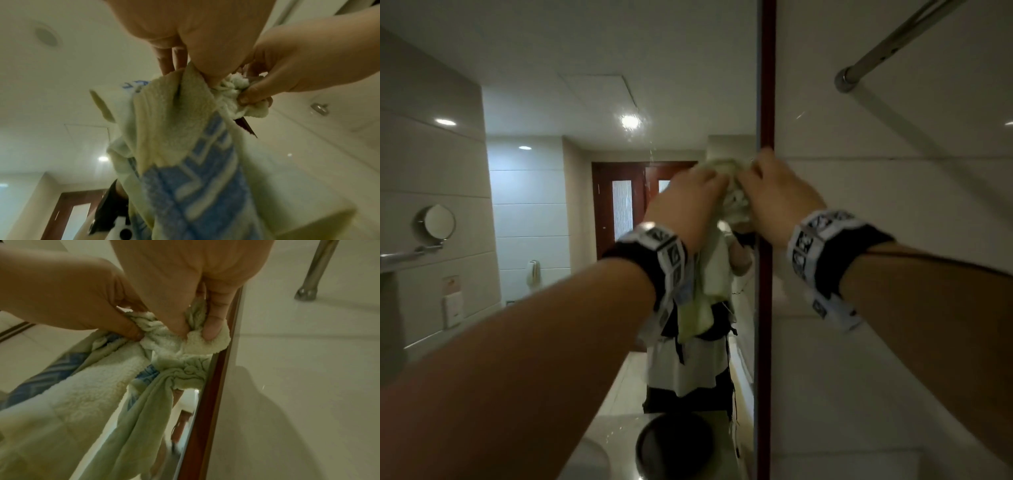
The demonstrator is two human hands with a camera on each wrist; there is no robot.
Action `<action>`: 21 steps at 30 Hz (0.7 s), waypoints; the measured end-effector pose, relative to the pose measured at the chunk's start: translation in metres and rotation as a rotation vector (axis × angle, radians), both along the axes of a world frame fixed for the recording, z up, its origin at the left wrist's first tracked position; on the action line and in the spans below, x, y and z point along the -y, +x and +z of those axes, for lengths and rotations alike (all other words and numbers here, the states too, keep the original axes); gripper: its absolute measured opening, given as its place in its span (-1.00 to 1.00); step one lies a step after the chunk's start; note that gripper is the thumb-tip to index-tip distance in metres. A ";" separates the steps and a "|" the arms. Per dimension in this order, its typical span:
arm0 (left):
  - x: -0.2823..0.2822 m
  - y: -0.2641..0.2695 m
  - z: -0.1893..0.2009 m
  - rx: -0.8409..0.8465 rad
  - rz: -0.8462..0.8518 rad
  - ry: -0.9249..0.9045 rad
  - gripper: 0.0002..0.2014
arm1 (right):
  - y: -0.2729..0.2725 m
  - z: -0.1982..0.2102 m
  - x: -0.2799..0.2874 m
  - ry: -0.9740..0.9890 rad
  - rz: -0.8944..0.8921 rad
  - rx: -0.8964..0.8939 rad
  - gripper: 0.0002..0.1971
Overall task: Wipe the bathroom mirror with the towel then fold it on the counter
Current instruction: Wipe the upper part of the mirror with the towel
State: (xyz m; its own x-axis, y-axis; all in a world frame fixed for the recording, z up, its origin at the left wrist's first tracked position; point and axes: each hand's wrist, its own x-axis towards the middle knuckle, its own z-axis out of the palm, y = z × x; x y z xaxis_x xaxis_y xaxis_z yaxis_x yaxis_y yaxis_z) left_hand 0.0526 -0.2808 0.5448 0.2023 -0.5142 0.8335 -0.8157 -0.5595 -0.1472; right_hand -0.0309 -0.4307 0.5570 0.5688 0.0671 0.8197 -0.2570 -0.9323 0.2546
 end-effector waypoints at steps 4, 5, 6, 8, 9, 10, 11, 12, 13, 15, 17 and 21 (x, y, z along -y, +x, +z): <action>0.021 0.013 0.054 0.027 0.040 -0.069 -0.55 | 0.015 0.050 0.006 -0.053 -0.088 0.014 -0.44; 0.028 0.018 0.056 0.003 0.055 -0.051 -0.55 | 0.020 0.052 0.009 -0.044 -0.110 -0.015 -0.40; 0.035 0.022 0.053 -0.020 0.085 -0.036 -0.53 | 0.026 0.051 0.013 -0.035 -0.124 -0.034 -0.38; 0.046 0.029 0.039 -0.020 0.125 -0.064 -0.49 | 0.036 0.040 0.021 -0.005 -0.119 -0.037 -0.37; 0.050 0.031 0.028 -0.012 0.123 -0.093 -0.50 | 0.039 0.032 0.024 0.012 -0.103 -0.024 -0.38; 0.053 0.033 0.018 0.004 0.119 -0.115 -0.51 | 0.040 0.024 0.026 0.022 -0.084 -0.007 -0.39; 0.055 0.034 0.008 0.019 0.122 -0.129 -0.53 | 0.041 0.014 0.029 0.030 -0.069 0.007 -0.41; 0.057 0.034 -0.002 0.031 0.130 -0.139 -0.53 | 0.042 0.004 0.032 0.031 -0.058 0.020 -0.44; 0.058 0.033 -0.010 0.039 0.137 -0.142 -0.54 | 0.042 -0.007 0.035 0.028 -0.050 0.032 -0.48; 0.060 0.031 -0.029 0.025 0.153 -0.140 -0.52 | 0.041 -0.029 0.039 0.026 -0.029 0.038 -0.52; 0.060 0.026 -0.048 0.008 0.154 -0.141 -0.53 | 0.040 -0.047 0.041 0.029 -0.001 0.039 -0.54; 0.059 0.020 -0.086 -0.028 0.144 -0.134 -0.57 | 0.041 -0.081 0.043 0.045 0.015 0.024 -0.61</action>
State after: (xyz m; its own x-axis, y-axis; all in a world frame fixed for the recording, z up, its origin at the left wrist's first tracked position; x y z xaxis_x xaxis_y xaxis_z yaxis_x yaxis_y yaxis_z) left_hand 0.0725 -0.3402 0.4587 0.2898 -0.3631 0.8855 -0.7288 -0.6834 -0.0417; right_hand 0.0098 -0.4737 0.4762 0.5480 0.0386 0.8356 -0.2484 -0.9464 0.2066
